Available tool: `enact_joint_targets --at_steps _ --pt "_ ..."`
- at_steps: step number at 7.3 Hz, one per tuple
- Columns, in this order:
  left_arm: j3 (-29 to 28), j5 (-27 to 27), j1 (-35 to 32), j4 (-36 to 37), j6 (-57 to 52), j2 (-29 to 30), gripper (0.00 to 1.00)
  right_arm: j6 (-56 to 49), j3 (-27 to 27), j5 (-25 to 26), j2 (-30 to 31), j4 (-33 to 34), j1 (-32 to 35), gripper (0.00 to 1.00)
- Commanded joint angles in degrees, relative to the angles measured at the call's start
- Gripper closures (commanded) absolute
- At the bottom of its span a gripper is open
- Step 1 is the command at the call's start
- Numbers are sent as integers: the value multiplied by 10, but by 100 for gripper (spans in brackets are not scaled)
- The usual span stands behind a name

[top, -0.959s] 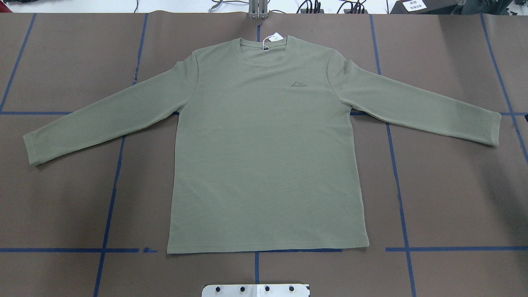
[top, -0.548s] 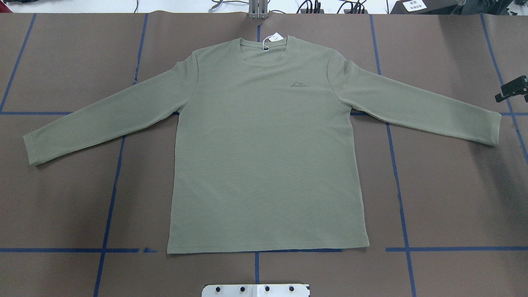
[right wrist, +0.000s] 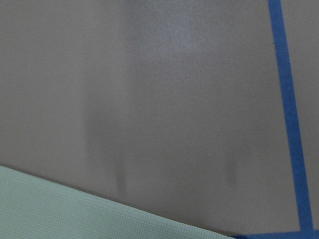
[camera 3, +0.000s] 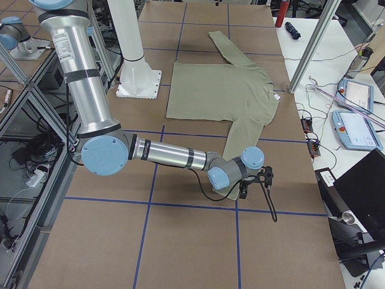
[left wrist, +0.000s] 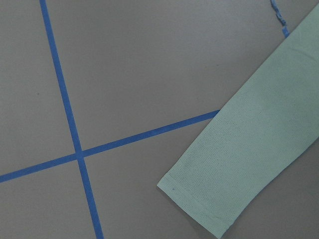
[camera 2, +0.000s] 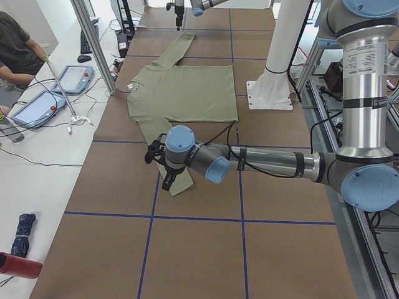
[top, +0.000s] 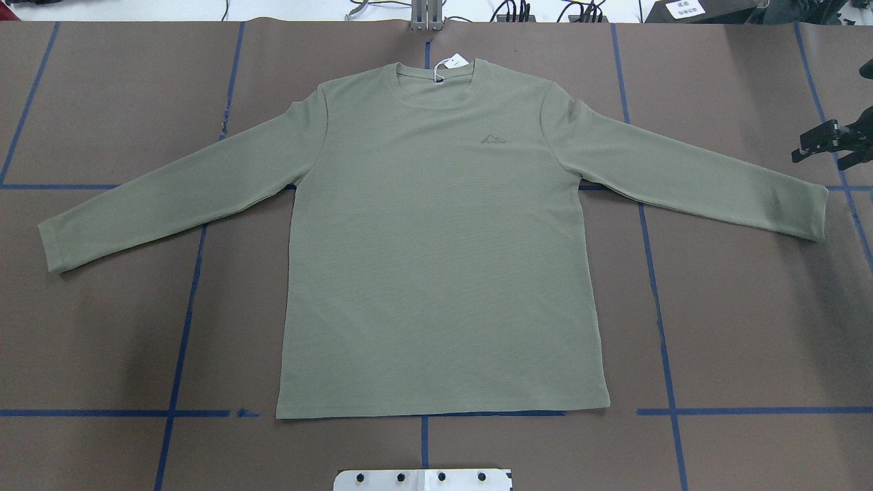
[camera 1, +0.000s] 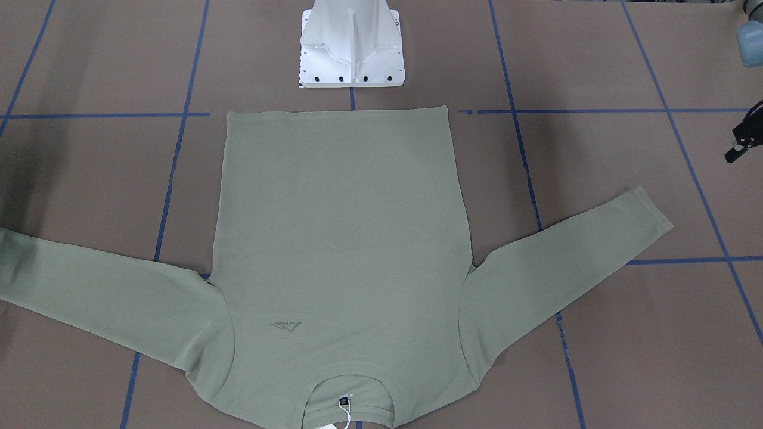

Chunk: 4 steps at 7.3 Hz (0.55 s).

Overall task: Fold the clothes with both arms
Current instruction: 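Move the right gripper toward the sleeve cuff nearest it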

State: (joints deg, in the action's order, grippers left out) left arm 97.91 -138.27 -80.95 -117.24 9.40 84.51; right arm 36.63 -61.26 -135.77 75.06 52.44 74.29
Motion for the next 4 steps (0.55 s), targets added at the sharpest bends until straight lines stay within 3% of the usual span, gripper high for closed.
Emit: enact_joint_targets --at_steps 1,4 --pt "-7 -2 0 -9 0 0 0 12 26 3 0 -5 -5 7" --pt "-3 -2 0 -9 29 14 0 12 38 4 0 -4 -17 15"
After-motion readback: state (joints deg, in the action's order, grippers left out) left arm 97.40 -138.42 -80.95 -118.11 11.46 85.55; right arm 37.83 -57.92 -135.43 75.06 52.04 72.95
